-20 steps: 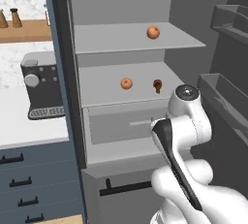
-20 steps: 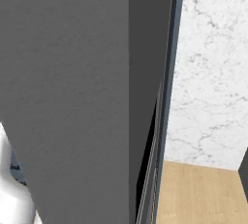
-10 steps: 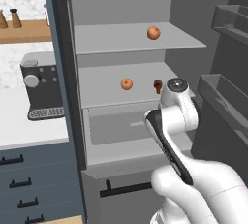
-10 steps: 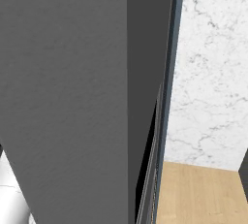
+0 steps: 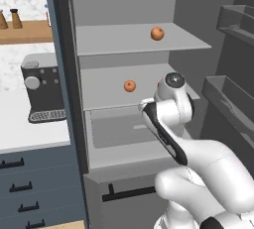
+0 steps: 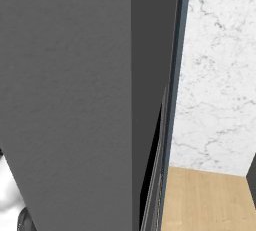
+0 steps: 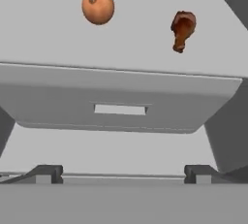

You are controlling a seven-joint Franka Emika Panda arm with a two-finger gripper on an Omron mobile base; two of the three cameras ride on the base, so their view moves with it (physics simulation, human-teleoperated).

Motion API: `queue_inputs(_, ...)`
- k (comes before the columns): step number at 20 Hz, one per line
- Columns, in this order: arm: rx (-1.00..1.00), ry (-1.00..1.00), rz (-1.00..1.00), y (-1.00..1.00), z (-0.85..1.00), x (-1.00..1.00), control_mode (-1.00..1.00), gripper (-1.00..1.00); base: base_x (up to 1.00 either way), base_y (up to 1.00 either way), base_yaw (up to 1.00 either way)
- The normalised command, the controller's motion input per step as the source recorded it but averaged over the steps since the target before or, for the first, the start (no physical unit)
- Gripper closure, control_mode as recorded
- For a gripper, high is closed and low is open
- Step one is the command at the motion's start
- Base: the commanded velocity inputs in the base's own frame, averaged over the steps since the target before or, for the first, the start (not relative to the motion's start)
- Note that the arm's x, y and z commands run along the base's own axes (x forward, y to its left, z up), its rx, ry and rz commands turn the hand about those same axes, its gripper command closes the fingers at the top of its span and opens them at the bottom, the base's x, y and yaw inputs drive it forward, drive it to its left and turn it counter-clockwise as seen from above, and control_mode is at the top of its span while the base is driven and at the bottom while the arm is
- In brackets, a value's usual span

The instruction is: Place one onion and one chicken drumstick in each tupperware on the nearby counter, to pack two identical lunches.

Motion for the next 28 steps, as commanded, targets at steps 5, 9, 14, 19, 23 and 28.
queue_inputs(5,0.24,-0.16,0.0,0.27,0.05,0.42,-1.0,-1.0,0.0,0.0,0.0)
queue_inputs(9,0.06,-0.03,0.0,0.19,0.0,0.56,-1.0,-1.0,0.0,0.0,0.0)
queue_inputs(14,0.0,0.07,-0.03,0.0,0.0,0.66,-1.0,-1.0,0.0,0.0,0.0)
queue_inputs(19,0.0,0.09,-0.01,0.11,0.0,0.72,-1.0,-1.0,0.0,0.0,0.0)
queue_inputs(23,0.0,0.03,0.0,0.19,0.0,0.64,-1.0,-1.0,0.0,0.0,0.0)
queue_inputs(28,0.0,0.0,0.0,0.02,-0.05,0.37,-1.0,-1.0,0.0,0.0,0.0)
